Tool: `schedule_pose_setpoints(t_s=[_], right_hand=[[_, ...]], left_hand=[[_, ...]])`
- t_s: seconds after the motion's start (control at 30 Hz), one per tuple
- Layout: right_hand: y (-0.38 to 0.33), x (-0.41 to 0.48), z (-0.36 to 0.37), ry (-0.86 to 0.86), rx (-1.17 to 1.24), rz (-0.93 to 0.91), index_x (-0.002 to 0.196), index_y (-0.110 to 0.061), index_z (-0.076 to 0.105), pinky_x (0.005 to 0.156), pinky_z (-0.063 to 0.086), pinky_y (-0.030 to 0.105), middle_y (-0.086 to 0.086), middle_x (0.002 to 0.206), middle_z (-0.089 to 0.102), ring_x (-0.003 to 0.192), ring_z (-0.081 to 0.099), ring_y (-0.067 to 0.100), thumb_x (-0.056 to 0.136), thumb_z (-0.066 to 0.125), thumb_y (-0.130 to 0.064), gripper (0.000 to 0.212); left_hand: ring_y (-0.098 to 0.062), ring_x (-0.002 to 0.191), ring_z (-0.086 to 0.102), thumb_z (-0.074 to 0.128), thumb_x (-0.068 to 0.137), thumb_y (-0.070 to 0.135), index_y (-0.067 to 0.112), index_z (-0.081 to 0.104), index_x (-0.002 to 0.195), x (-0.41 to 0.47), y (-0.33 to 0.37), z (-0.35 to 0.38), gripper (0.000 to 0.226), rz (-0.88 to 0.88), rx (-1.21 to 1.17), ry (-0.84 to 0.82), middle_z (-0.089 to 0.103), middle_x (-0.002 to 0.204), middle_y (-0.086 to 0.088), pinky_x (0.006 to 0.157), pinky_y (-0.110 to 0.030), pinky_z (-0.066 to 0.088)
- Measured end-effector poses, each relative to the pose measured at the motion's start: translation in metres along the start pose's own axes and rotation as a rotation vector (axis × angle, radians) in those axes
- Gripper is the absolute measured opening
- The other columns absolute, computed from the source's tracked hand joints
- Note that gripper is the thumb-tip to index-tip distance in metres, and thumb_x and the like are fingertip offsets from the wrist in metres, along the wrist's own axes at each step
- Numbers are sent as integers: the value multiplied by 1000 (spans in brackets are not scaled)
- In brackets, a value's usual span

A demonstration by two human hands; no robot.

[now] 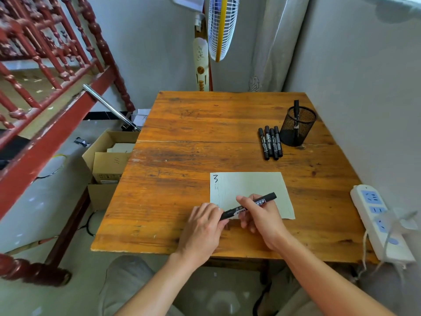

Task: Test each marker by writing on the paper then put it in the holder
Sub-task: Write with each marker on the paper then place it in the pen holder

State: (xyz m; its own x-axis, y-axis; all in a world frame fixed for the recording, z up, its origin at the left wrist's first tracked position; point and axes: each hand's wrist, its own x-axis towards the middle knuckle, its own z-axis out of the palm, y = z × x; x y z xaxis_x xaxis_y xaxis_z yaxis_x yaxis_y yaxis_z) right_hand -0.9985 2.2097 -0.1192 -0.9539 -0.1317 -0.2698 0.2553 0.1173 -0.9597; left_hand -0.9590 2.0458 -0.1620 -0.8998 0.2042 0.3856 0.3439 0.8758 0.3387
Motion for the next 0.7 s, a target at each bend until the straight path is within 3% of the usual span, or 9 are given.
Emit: schedule_pose_setpoints(t_s=[0.2,0.33,0.47,0.6,0.7], right_hand=[[4,-1,5,63,44,-42,71,-7,54,43,42,26,10,51,61,37,47,17,94,58,-20,27],[5,-2,4,65,126,-32,69,-5,51,40,36,26,12,49,56,34,44,14,93,57,-12,26],[7,0,6,80,219,-4,65,-6,49,37,32,22,8,44,51,35,41,14,92,55,-7,28],[9,3,2,62,286,16,59,-11,49,38,28,22,7,46,47,38,40,17,91,53,-5,34],[7,4,-2,34,320,56,57,-12,49,38,27,22,8,46,44,38,37,16,93,50,-6,36]], left_hand=[[-15,83,44,30,99,42,13,50,87,1,-2,1,37,55,42,-59,54,89,0,68,-31,44],[-16,82,43,31,100,40,16,44,82,3,-1,-1,33,82,-29,-82,51,85,2,68,-33,41],[-16,77,38,26,100,45,21,33,76,3,5,-1,34,-19,-292,-110,40,77,7,66,-32,38],[-9,70,39,25,97,50,28,37,70,1,16,0,37,-178,-568,-144,40,74,10,62,-22,33],[-8,63,39,27,96,48,25,42,67,3,25,-1,39,-234,-707,-159,41,67,10,58,-23,31]])
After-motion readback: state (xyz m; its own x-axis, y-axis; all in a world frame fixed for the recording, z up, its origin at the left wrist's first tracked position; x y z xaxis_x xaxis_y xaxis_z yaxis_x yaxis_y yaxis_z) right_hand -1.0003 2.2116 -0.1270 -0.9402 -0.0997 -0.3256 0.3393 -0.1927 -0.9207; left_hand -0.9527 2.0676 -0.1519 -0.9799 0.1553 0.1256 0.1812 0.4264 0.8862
